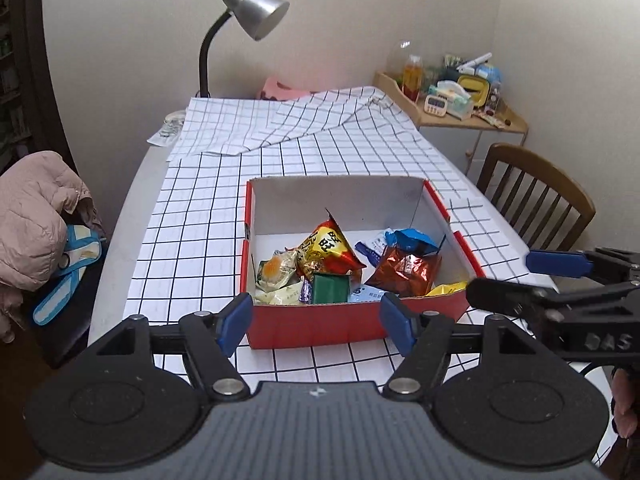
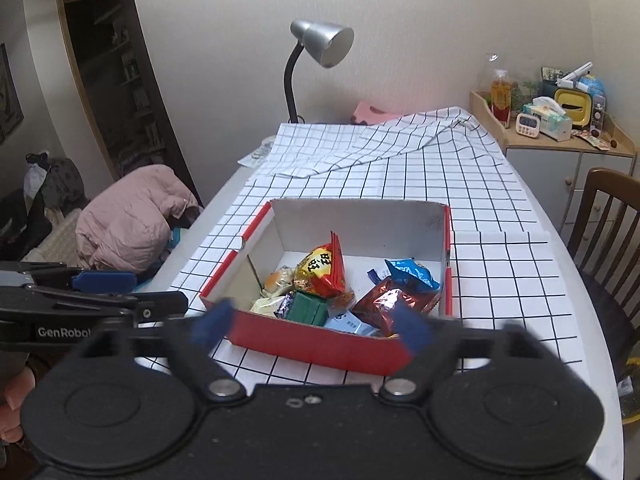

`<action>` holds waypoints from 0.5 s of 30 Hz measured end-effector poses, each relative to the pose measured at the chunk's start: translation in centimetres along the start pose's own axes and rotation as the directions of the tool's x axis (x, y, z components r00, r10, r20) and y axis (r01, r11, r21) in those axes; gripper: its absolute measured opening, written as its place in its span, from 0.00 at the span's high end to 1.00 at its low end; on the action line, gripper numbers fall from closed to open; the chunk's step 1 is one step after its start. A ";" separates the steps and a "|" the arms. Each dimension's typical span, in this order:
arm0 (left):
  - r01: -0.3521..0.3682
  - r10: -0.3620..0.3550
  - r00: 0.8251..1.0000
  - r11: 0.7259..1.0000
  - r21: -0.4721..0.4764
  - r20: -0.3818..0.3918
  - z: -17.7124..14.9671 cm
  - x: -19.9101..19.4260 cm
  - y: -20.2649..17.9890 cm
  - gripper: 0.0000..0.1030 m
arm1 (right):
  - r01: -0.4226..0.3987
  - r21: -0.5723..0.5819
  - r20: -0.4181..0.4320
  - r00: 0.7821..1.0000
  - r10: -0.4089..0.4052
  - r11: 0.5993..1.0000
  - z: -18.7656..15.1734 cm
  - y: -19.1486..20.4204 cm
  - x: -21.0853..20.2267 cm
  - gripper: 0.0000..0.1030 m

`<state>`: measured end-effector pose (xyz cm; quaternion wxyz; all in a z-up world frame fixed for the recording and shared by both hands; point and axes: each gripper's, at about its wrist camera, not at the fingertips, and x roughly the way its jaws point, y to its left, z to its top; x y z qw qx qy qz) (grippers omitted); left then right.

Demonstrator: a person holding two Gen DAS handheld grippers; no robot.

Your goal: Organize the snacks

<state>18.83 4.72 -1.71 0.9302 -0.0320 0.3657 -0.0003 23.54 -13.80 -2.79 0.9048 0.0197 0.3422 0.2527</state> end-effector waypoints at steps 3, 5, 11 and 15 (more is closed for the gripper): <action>0.009 -0.009 1.000 1.000 -0.015 0.022 -0.4 -1.2 0.1 0.25 | 0.000 -0.013 0.015 1.000 0.000 1.000 -0.5 0.4 -1.0 0.07; 0.009 -0.008 0.999 1.000 -0.015 0.038 -0.7 -1.9 0.0 0.23 | -0.004 0.000 0.027 1.000 0.004 1.000 -0.8 0.4 -1.7 0.02; 0.024 -0.023 0.997 0.999 -0.022 0.067 -1.6 -3.5 0.1 0.13 | -0.016 0.043 0.059 0.998 0.014 0.999 -1.5 0.5 -3.5 0.01; 0.039 -0.036 0.997 0.999 -0.035 0.075 -2.0 -4.6 0.1 0.12 | -0.027 0.064 0.079 0.997 0.022 0.998 -1.8 0.5 -4.7 0.01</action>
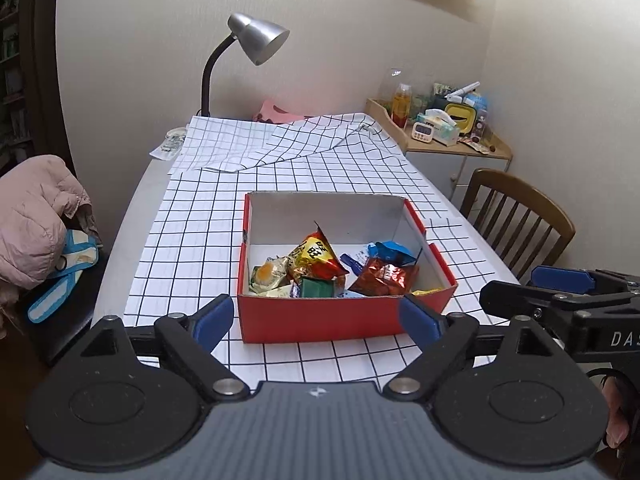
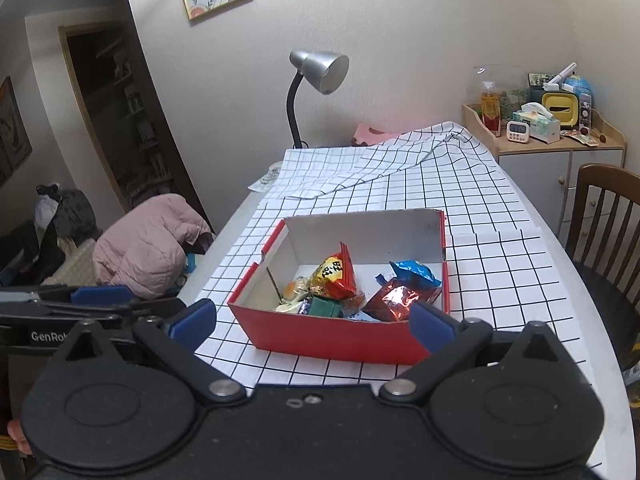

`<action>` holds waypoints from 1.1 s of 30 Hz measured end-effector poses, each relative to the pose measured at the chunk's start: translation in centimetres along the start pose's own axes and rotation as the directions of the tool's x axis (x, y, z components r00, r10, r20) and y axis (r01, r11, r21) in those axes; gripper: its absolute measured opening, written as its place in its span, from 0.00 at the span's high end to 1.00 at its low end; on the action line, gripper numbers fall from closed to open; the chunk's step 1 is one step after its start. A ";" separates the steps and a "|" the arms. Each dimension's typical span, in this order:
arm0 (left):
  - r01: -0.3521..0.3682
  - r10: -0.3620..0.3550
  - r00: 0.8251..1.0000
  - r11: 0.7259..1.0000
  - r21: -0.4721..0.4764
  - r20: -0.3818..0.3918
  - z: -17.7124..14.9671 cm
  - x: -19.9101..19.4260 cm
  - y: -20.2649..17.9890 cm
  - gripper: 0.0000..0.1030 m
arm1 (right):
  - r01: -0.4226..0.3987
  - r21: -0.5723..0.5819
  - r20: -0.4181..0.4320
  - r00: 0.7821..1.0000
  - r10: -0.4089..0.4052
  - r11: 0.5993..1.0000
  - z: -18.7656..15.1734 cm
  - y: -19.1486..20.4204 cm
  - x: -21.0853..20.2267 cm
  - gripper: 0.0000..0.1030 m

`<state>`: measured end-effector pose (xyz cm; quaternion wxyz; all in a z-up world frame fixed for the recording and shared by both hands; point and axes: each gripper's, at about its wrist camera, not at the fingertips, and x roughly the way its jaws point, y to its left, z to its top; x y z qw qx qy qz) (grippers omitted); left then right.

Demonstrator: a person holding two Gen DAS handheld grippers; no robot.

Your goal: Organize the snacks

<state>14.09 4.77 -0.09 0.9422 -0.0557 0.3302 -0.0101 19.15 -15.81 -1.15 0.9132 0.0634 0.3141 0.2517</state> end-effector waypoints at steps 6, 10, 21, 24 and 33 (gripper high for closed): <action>0.014 -0.014 1.000 1.000 -0.018 0.013 -0.5 -1.3 0.1 0.12 | -0.002 -0.008 0.023 1.000 0.002 1.000 -0.3 0.8 -1.4 0.01; 0.006 -0.006 1.000 1.000 -0.022 0.021 -0.7 -2.0 0.0 0.12 | 0.019 -0.031 0.041 0.999 -0.018 0.999 -0.6 1.5 -2.0 0.01; -0.015 0.015 0.999 1.000 -0.022 0.043 -0.9 -3.4 -0.4 0.12 | 0.016 -0.021 0.068 0.998 -0.015 1.000 -0.8 2.2 -3.4 0.01; -0.016 0.017 0.999 1.000 -0.025 0.045 -1.0 -3.6 -0.5 0.12 | 0.014 -0.018 0.068 0.998 -0.013 1.000 -0.9 2.3 -3.6 0.01; -0.018 0.019 0.999 1.000 -0.018 0.051 -0.9 -4.0 -0.8 0.12 | 0.012 -0.027 0.075 0.997 -0.010 1.000 -0.8 2.4 -4.0 0.01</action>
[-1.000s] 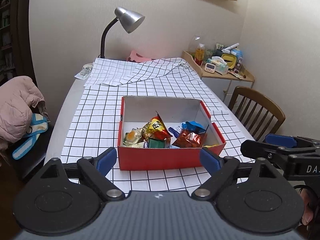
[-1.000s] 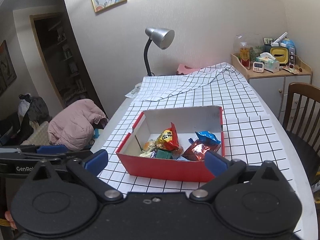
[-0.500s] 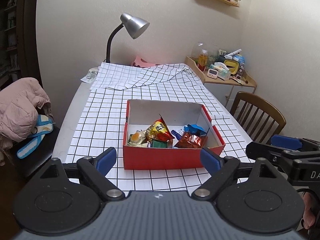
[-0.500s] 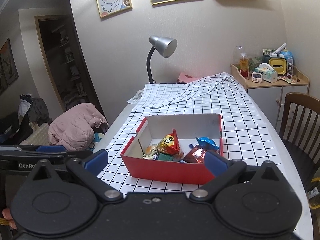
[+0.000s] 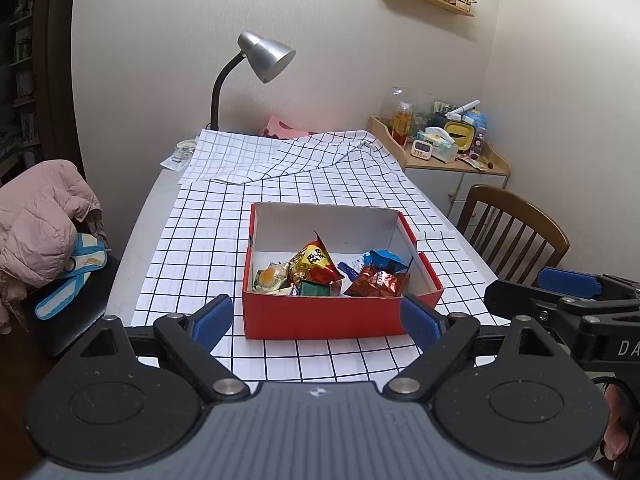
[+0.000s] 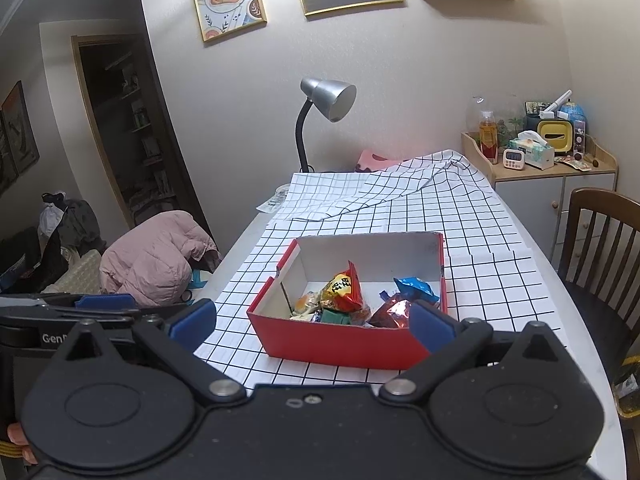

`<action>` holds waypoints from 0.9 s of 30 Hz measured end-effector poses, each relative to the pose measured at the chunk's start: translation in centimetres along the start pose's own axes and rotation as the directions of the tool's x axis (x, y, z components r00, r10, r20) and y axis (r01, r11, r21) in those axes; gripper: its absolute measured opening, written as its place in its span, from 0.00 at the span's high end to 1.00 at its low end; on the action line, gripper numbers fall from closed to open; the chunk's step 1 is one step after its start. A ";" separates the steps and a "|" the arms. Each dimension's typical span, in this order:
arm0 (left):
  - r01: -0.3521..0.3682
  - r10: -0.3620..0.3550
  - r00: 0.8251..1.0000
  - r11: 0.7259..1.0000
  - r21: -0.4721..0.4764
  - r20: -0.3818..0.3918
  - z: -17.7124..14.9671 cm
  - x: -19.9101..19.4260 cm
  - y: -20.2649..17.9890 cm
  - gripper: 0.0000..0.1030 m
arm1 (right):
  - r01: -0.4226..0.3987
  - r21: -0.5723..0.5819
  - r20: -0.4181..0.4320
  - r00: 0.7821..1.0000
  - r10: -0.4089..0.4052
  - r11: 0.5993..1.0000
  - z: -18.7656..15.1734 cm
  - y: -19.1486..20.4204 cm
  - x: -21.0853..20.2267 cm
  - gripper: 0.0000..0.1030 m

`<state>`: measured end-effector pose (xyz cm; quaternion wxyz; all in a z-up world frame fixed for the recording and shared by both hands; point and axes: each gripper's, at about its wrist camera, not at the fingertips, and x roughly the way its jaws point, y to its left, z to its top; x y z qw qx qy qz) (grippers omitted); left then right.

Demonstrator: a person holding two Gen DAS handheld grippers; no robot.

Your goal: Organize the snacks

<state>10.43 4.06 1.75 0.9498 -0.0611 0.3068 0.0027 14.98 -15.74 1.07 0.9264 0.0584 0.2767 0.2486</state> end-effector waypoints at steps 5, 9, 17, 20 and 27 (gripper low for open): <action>0.000 -0.001 1.000 1.000 0.006 0.010 0.1 -0.5 -0.3 0.12 | -0.006 0.001 0.002 1.000 0.006 1.000 0.1 0.1 -0.2 0.01; 0.006 -0.006 1.000 1.000 0.014 0.009 0.1 -0.7 -0.5 0.12 | -0.007 0.001 0.002 1.000 0.007 1.000 0.0 0.1 -0.3 0.01; 0.013 -0.013 1.000 1.000 0.006 0.005 0.1 -1.0 -0.5 0.12 | -0.003 0.013 0.002 1.000 0.003 1.000 -0.1 0.1 -1.0 0.01; 0.012 -0.012 1.000 1.000 0.011 0.009 0.0 -1.3 -0.7 0.12 | -0.004 0.020 0.003 1.000 0.004 1.000 -0.2 0.1 -1.2 0.01; 0.026 -0.027 1.000 1.000 0.010 0.013 -0.2 -1.9 -0.6 0.12 | 0.005 0.023 0.011 1.000 -0.005 1.000 -0.5 0.6 -1.8 0.01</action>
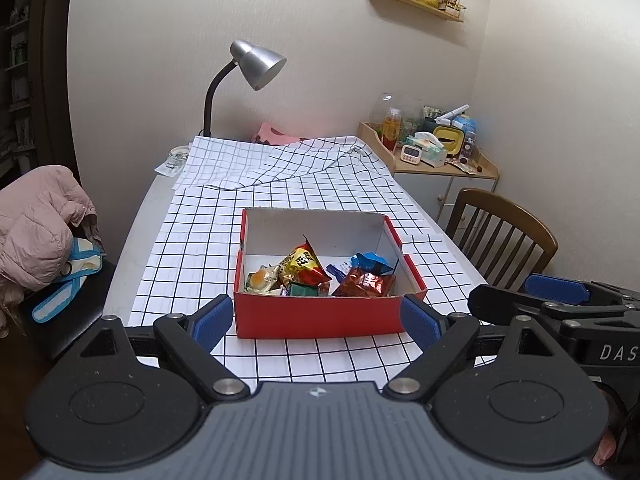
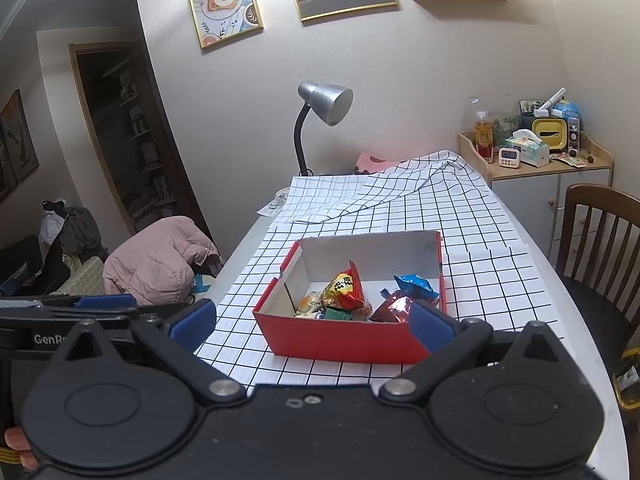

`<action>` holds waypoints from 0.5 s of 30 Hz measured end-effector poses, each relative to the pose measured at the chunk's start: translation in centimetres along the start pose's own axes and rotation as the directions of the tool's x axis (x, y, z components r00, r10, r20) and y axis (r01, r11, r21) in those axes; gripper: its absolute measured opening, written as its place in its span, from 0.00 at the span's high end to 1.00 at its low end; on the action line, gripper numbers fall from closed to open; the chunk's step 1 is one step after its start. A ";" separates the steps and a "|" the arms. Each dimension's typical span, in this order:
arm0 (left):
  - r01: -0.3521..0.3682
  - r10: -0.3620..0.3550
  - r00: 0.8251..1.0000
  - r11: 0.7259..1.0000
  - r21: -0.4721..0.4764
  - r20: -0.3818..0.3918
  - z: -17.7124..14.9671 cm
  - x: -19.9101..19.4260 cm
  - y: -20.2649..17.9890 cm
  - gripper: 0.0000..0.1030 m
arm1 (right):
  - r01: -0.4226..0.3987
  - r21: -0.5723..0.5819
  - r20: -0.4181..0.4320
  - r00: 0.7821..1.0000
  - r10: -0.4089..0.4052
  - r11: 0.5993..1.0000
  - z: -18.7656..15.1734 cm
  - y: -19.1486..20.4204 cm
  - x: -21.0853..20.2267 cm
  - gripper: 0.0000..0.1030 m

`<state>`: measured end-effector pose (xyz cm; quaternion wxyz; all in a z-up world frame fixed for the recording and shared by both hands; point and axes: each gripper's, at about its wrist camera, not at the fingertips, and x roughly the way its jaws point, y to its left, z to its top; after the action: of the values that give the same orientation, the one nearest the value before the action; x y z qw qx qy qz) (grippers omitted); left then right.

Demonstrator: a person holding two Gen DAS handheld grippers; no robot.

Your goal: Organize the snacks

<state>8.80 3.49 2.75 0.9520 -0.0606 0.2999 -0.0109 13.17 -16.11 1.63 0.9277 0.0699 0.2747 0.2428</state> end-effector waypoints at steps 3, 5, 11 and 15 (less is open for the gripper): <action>0.008 -0.008 1.000 1.000 0.006 0.003 -0.2 -0.4 -0.1 0.12 | 0.005 0.002 0.004 1.000 -0.005 1.000 -0.2 0.3 -0.4 0.01; 0.016 -0.016 1.000 1.000 0.006 0.005 -0.3 -0.6 -0.3 0.12 | 0.011 -0.001 0.008 1.000 -0.011 1.000 -0.3 0.6 -0.6 0.01; 0.027 -0.027 1.000 1.000 0.007 0.001 -0.7 -1.0 -0.5 0.12 | 0.025 0.002 0.010 1.000 -0.025 1.000 -0.7 0.9 -1.3 0.01; 0.026 -0.026 1.000 1.000 0.009 0.001 -0.8 -1.1 -0.7 0.12 | 0.025 0.010 0.012 1.000 -0.025 1.000 -0.9 0.8 -1.5 0.01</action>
<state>7.45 2.79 2.81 0.9522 -0.0602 0.2983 -0.0248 11.27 -16.17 1.84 0.9319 0.0723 0.2713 0.2295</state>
